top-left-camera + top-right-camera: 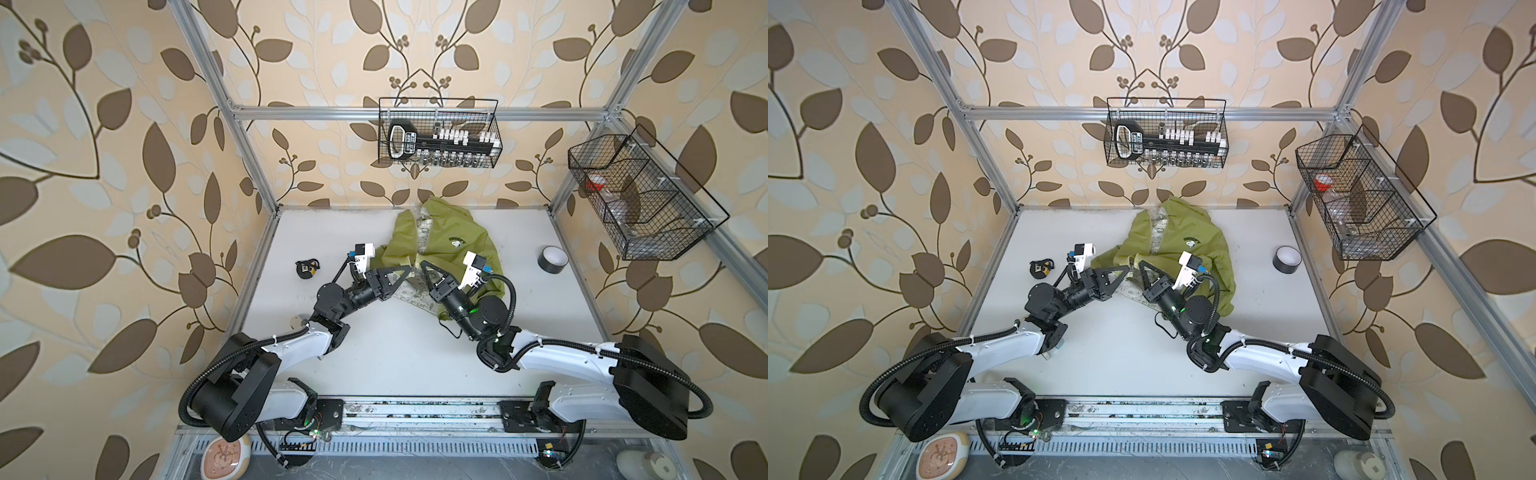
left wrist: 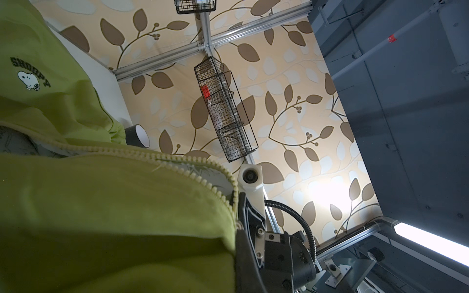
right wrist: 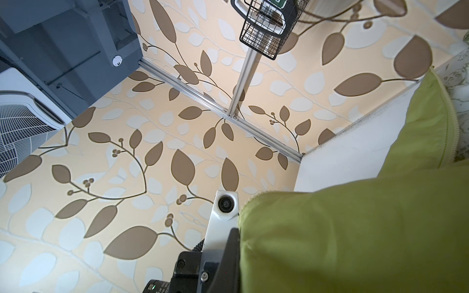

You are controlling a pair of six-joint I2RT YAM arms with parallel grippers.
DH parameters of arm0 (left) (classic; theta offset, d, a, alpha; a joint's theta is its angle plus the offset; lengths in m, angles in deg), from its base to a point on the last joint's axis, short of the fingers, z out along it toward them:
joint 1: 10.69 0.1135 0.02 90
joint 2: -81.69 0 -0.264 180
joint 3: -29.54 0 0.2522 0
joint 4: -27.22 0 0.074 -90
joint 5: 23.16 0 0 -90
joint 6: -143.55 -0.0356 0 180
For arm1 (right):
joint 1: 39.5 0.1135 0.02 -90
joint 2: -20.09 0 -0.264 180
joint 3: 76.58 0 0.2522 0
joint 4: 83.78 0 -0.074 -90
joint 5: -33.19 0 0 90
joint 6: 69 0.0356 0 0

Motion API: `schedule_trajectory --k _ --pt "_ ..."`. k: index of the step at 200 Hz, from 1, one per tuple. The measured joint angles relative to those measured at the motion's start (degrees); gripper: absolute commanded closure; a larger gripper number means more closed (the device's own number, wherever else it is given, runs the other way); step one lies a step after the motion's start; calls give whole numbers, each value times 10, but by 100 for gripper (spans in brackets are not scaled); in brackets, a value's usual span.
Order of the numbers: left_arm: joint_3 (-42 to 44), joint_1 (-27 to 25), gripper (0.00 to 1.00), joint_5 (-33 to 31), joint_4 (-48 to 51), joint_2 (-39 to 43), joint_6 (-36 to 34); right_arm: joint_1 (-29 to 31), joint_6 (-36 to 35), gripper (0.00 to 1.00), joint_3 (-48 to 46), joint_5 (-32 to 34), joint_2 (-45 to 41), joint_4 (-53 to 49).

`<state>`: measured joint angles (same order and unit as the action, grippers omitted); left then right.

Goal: Zip up the jacket

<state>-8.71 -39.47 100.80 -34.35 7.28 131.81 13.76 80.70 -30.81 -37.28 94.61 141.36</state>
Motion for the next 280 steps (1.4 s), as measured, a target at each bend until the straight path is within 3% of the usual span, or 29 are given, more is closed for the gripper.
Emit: schedule_trajectory --k 280 --pt "0 0 100 -15 0 10 34 15 -25 100 -13 -5 -7 8"
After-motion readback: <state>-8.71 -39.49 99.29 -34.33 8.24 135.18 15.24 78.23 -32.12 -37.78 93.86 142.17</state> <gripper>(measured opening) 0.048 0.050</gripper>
